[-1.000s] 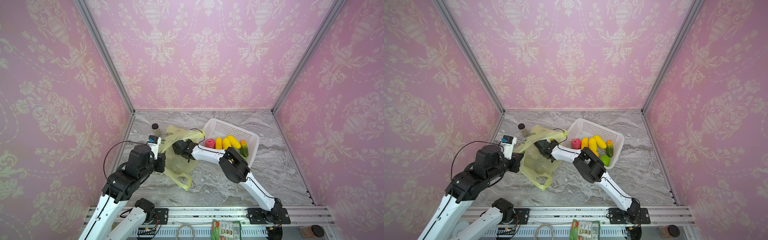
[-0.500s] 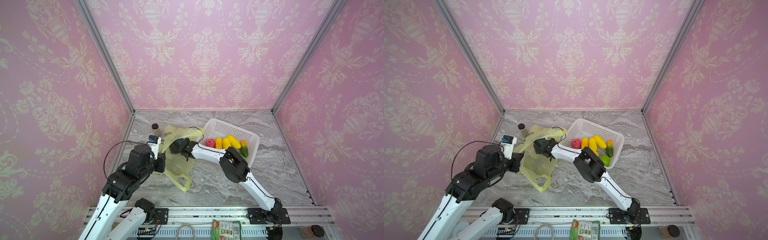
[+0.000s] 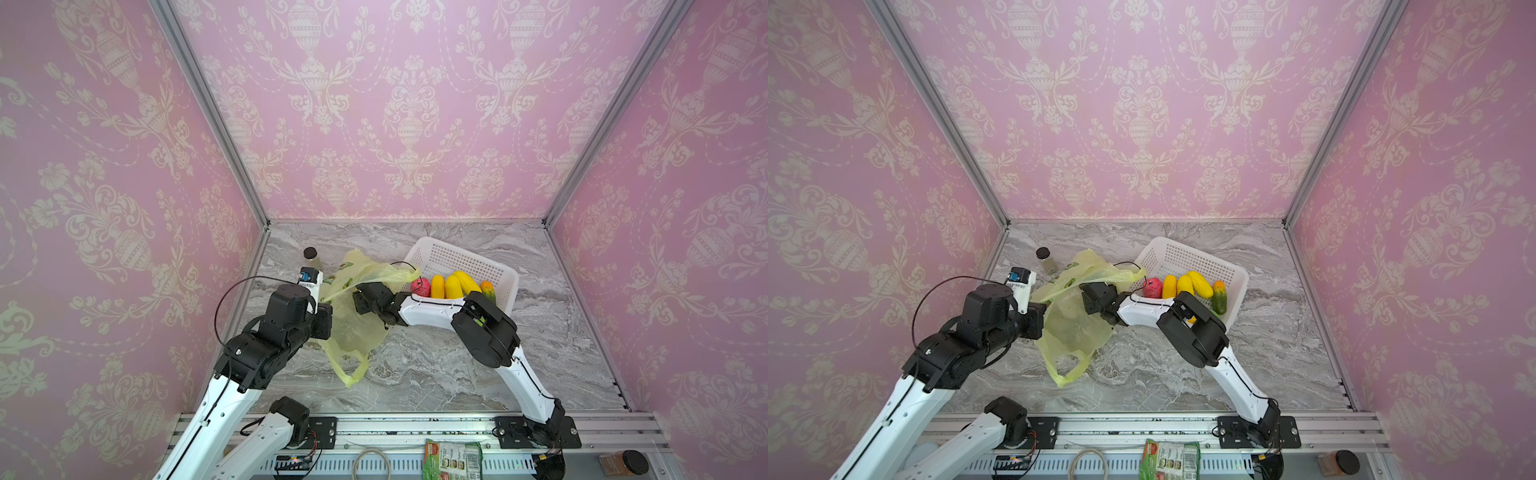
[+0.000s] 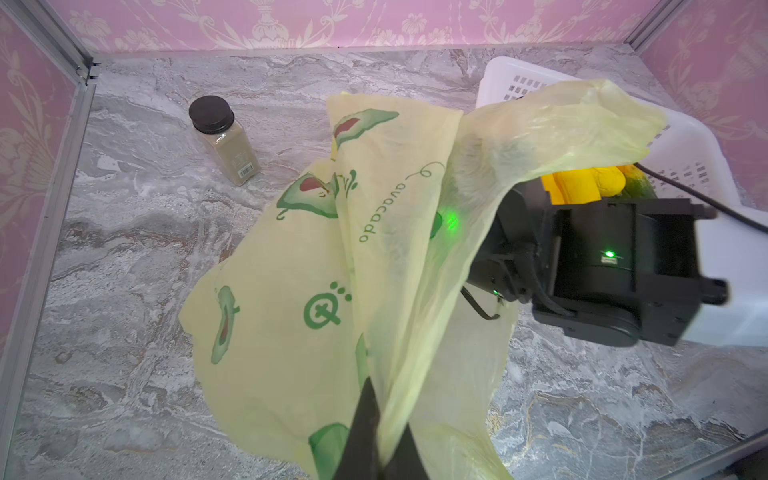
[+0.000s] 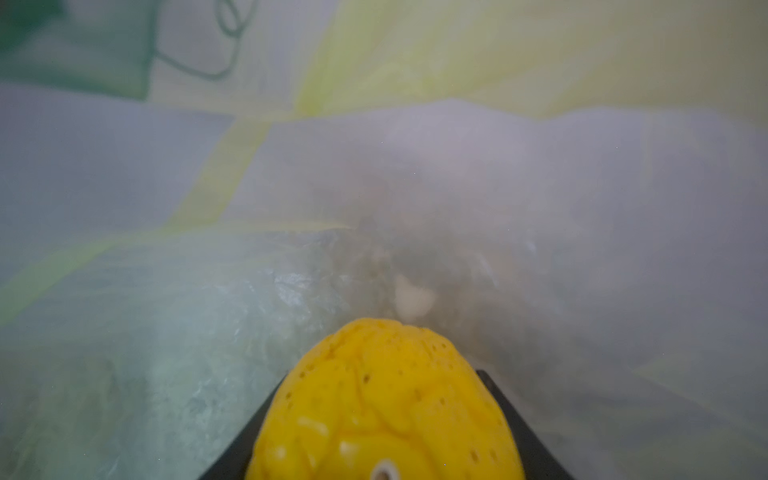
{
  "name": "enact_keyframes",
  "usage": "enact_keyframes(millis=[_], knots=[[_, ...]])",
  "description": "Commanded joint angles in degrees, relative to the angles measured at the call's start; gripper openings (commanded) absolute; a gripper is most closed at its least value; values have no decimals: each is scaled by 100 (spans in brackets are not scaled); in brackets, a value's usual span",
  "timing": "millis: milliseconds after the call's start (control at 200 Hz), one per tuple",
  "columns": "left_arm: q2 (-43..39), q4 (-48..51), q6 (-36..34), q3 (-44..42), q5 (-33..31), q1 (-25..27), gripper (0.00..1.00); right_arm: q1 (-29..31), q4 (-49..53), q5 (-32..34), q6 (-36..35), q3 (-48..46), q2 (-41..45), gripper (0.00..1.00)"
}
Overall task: Untie the knot of the plastic bag and take out the fruit
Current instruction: 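Lift the small yellow fruit out of the bag toward the basket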
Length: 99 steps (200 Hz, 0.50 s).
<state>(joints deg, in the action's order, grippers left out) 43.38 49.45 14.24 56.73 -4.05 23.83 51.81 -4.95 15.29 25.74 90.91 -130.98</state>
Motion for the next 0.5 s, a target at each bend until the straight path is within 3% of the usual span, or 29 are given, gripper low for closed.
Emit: enact_keyframes(millis=[0,355,490], knots=[[109,167,62,-22,-389,-49,0,-31,-964,-435,39,-813,611,37],[118,188,97,-30,-519,-125,0,97,-3517,-2116,-284,-2830,1782,36],[128,187,97,-24,-535,-125,0,239,-3945,-2283,-584,-3184,1994,37]])
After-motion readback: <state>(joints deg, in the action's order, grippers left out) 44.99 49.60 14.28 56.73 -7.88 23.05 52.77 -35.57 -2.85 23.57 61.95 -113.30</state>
